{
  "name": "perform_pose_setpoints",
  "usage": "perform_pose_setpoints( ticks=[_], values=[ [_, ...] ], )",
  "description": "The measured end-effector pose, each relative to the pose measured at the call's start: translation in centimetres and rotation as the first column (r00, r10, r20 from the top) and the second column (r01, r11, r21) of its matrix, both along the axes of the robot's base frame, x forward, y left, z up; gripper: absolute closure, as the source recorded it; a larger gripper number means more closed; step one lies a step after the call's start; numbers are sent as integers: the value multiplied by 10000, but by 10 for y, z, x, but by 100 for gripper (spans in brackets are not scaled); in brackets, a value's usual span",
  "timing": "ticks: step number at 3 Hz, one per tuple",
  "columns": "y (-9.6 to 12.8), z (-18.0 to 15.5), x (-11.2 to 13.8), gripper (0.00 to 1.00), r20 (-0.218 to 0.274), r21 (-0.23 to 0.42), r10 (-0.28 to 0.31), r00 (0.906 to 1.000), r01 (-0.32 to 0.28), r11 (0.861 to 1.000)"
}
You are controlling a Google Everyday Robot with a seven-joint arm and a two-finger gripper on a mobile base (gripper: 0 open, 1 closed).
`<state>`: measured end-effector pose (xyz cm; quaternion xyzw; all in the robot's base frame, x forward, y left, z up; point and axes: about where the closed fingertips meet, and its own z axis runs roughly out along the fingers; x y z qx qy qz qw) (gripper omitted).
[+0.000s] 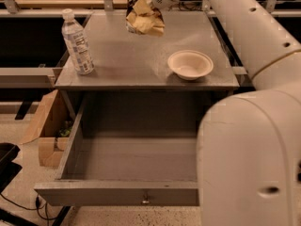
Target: Pick brown chip bag from top drawer and place on counter
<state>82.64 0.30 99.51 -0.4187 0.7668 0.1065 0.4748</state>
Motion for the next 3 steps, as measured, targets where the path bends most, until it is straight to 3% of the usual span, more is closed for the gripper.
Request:
perform_pose_setpoints(
  ticks=[1,2,3],
  values=[
    [20,-20,43,100,-185,827,-195,9996,210,9964],
    [16,-7,50,82,108,1008,-281,9995,269,9945],
    [16,-7,50,50,103,1002,-276,9996,264,9946]
  ],
)
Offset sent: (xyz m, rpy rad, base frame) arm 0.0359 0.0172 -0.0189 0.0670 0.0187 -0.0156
